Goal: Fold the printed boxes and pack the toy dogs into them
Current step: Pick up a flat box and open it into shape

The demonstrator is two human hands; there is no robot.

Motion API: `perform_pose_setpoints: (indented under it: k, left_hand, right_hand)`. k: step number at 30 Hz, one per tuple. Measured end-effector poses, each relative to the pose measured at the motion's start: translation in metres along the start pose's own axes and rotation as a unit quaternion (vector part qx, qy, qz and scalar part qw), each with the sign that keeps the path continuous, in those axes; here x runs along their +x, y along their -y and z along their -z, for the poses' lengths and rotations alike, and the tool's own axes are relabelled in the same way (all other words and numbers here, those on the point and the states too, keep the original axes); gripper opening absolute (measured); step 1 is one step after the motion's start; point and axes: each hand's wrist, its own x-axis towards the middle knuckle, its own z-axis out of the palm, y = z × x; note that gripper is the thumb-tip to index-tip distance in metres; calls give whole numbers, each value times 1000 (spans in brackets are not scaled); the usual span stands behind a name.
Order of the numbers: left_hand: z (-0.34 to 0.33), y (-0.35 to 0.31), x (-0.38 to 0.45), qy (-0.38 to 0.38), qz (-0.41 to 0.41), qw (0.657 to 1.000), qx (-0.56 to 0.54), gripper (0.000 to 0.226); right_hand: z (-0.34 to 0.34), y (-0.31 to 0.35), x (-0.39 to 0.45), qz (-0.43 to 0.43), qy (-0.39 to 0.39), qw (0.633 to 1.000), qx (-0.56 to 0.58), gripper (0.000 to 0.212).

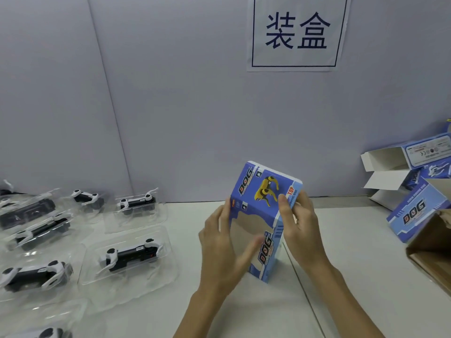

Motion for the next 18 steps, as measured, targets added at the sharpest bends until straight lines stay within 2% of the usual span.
perform_pose_setpoints:
  k: [2,4,5,7,10,13,15,17,18]
  left_hand:
    - [-5,-7,-6,69,8,998,7,121]
    - [-8,-9,-7,104,-7,994,25,128]
    - [-6,-8,-6,108,-20,993,35,124]
    - [-2,-4,-1,83,-51,994,57,107]
    - [1,8,3,15,-90,992,86,78]
    - [-5,19,3,-10,-147,977,155,71]
    - [-9,25,-1,40,-113,980,159,74]
    - [-11,31,-7,103,-57,983,140,67]
    - [-12,36,-10,119,-42,982,144,61]
  right_hand:
    - [5,-5,1,35,11,998,-49,34]
    - [7,-5,3,10,-13,1000,-17,26]
    - [8,-7,3,-5,-34,999,-3,26]
    - [7,-9,3,-31,-74,997,-4,43]
    - [-1,-12,3,-175,-63,982,42,63]
    - [-19,-17,-6,-296,13,945,137,44]
    - [-26,-23,-15,-305,123,934,139,32]
    - [-28,-30,-22,-296,238,918,108,25]
    - [-25,-33,-22,-304,264,912,76,23]
